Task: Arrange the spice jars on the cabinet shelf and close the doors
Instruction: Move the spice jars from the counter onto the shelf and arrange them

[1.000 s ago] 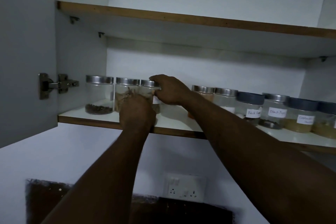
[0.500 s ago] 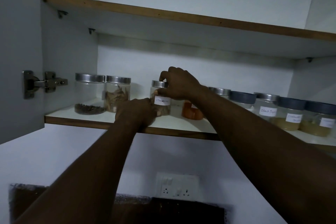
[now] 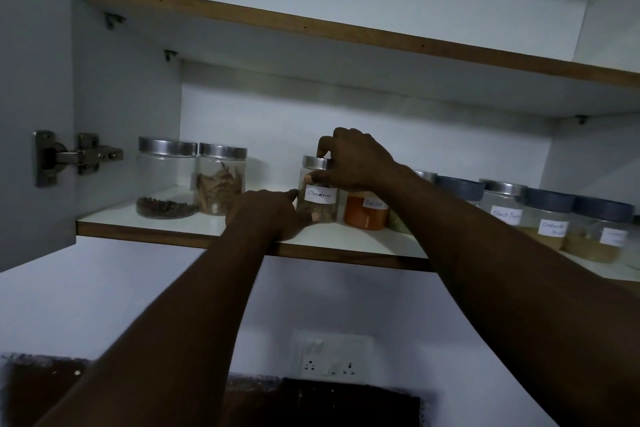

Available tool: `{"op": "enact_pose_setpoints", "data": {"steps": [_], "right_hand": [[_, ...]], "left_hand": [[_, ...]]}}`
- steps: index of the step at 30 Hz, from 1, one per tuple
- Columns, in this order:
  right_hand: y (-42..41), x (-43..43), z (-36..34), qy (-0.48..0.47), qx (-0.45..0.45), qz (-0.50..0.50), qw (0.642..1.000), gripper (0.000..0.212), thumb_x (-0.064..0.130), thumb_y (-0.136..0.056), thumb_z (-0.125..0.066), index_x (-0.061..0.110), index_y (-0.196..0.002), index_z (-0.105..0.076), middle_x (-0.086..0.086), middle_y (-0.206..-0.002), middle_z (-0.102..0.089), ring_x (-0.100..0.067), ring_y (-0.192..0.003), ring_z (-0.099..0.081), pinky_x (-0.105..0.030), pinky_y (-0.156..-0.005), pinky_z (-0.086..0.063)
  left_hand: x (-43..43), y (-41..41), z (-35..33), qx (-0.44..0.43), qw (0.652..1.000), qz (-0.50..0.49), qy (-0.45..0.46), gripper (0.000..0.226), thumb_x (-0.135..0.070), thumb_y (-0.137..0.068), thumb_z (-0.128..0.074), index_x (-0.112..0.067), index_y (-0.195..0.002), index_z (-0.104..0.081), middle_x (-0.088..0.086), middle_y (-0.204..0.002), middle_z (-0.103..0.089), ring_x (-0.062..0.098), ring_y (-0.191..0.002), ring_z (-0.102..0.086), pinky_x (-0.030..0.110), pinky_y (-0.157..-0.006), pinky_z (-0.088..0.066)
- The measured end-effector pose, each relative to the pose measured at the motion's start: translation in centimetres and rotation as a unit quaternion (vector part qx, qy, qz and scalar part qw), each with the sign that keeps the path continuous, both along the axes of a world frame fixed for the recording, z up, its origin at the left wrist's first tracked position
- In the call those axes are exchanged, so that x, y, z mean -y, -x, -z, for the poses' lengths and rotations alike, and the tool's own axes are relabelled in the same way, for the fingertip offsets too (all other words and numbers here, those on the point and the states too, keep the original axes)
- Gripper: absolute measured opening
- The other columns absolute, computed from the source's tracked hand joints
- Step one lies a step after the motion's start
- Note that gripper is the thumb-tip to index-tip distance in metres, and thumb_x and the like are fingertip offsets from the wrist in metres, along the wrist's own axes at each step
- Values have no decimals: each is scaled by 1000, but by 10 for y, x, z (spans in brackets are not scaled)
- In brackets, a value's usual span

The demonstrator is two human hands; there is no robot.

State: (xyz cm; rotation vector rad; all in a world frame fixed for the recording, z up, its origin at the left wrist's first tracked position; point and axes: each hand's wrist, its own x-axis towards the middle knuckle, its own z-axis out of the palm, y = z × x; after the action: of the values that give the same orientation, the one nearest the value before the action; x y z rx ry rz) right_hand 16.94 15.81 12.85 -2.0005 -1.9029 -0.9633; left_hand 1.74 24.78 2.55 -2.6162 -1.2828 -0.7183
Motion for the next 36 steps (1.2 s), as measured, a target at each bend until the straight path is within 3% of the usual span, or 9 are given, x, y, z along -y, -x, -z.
{"op": "enact_pose_setpoints", "data": {"steps": [4,8,16,19,21,23,25,32,36], "right_hand": [[-3,3,0,3,-7,2,1000,60,73,-82,-65,27,-119,-63,-4,-116,-61,-25,-106,-57,-37,-85,-43],[-1,6,-1,8,6,17,1000,61,73,-83,-64,26,-122,-62,-4,-119,-61,-26,-109,-57,-41,-88,-42],[2,15,-2,23,18,48,998,66,76,-84,-60,28,-129,-58,-4,-128,-59,-27,-120,-56,-47,-97,-42],[6,17,-3,8,2,60,998,77,80,-82,-57,28,-137,-53,-5,-137,-57,-30,-127,-52,-51,-102,-40],[14,15,-5,-24,-29,44,998,80,80,-82,-58,26,-141,-51,-6,-141,-56,-30,-130,-51,-51,-104,-40],[29,10,-7,-38,-74,10,996,76,74,-85,-60,25,-142,-51,-6,-141,-57,-29,-129,-52,-50,-105,-43],[51,0,-9,-24,-116,-35,992,71,65,-87,-66,25,-144,-50,-5,-142,-58,-28,-128,-54,-49,-106,-45],[120,-38,-11,87,-134,-161,974,74,17,-87,-70,25,-154,-41,-2,-160,-44,-22,-145,-42,-36,-115,-37],[134,-55,-2,132,-123,-160,970,69,12,-86,-67,24,-151,-46,-4,-151,-53,-25,-132,-52,-37,-106,-45]], "left_hand": [[-2,-1,-1,5,1000,6,2,108,-104,-62,-18,-47,-153,-33,5,-116,-73,26,-107,-67,40,-88,-51],[2,-1,-2,-3,1000,2,14,100,-100,-69,-21,-48,-154,-28,4,-109,-72,23,-100,-67,37,-77,-46],[8,1,-2,-3,1000,3,0,101,-101,-68,-18,-49,-155,-23,6,-116,-72,25,-106,-67,38,-78,-44],[17,7,-4,58,998,8,-17,91,-93,-76,-37,-42,-151,-42,6,-113,-72,24,-103,-67,36,-75,-47],[26,15,-6,155,986,0,-70,68,-80,-84,-48,-28,-120,-71,3,-97,-74,20,-87,-69,32,-70,-50],[35,28,-6,263,956,-28,-127,50,-63,-92,-54,-18,-91,-76,0,-78,-73,18,-71,-67,28,-64,-49],[38,49,-5,343,929,-71,-115,41,-54,-92,-61,-15,-89,-76,1,-78,-73,19,-72,-69,26,-65,-44],[22,97,6,342,931,-115,-58,34,-43,-90,-69,-11,-101,-70,8,-91,-73,24,-82,-69,30,-67,-47],[23,94,5,346,930,-109,-58,40,-40,-90,-70,-7,-110,-65,11,-101,-72,27,-89,-70,36,-75,-54]]}}
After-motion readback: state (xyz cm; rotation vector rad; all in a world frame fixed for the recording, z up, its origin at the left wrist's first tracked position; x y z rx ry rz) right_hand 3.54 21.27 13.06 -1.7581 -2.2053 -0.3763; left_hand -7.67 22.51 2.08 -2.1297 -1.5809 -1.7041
